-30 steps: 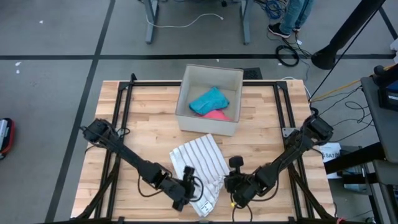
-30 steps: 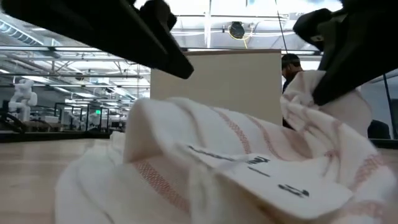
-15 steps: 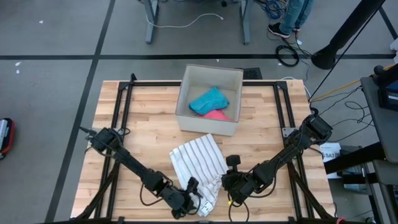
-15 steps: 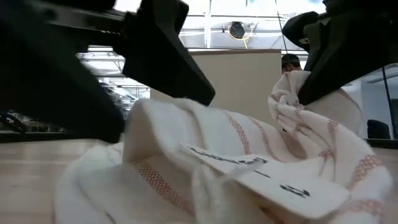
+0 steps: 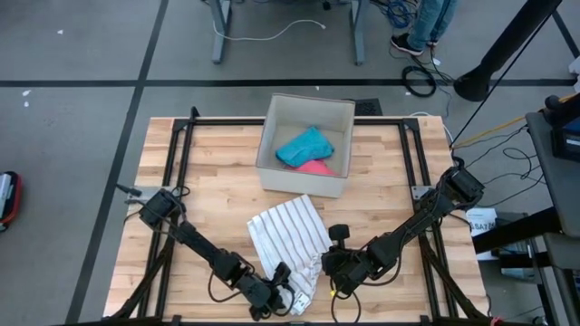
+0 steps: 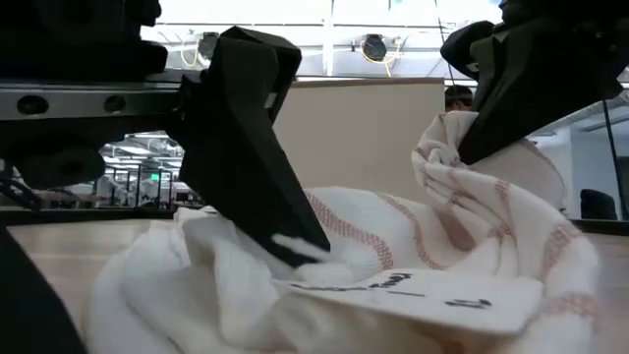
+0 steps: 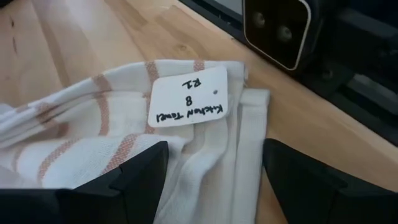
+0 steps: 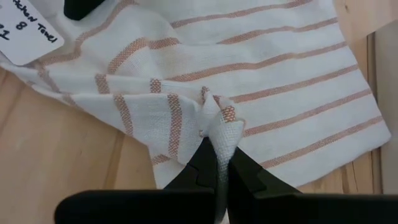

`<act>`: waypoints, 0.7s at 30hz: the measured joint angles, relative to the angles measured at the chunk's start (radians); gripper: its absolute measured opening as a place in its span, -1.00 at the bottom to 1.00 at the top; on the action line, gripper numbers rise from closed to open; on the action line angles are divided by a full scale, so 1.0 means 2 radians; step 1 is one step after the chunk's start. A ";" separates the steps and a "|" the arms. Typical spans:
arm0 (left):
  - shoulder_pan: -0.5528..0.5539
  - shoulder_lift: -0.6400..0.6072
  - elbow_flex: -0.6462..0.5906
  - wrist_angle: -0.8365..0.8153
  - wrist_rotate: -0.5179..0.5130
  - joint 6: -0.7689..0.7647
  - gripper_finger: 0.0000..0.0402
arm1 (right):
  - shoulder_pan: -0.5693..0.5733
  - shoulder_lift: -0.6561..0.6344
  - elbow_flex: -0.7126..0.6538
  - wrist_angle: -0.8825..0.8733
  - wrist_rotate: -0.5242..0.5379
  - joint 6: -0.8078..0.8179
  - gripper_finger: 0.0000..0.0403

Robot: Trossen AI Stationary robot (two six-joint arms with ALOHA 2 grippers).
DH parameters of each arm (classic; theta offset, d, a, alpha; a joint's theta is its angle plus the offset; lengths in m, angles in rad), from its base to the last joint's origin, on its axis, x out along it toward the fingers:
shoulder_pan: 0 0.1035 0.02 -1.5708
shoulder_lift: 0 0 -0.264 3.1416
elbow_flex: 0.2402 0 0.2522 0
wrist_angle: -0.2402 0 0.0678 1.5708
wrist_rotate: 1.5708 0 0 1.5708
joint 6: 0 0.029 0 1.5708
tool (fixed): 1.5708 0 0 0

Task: Fold towel
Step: Fold the white towel

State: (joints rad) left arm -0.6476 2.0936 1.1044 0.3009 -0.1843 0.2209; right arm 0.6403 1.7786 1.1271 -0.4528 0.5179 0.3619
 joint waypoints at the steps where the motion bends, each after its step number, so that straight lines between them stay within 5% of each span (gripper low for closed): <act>1: 0.001 0.004 0.000 0.002 -0.002 -0.004 0.36 | 0.000 0.000 0.000 0.001 0.000 0.000 -1.00; 6: 0.009 0.008 0.000 0.008 -0.006 -0.028 0.15 | 0.000 0.000 0.000 0.001 0.000 0.008 -1.00; 15: 0.015 0.011 -0.001 0.025 -0.012 -0.027 -0.85 | 0.000 0.000 0.000 0.000 0.000 0.007 -1.00; 21: 0.012 0.012 -0.003 0.093 -0.007 -0.052 -0.95 | 0.008 -0.003 0.000 -0.030 -0.037 0.007 -1.00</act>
State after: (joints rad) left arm -0.6245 2.1177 1.0977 0.4860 -0.1977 0.1166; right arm 0.6557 1.7731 1.1275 -0.5129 0.4434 0.3752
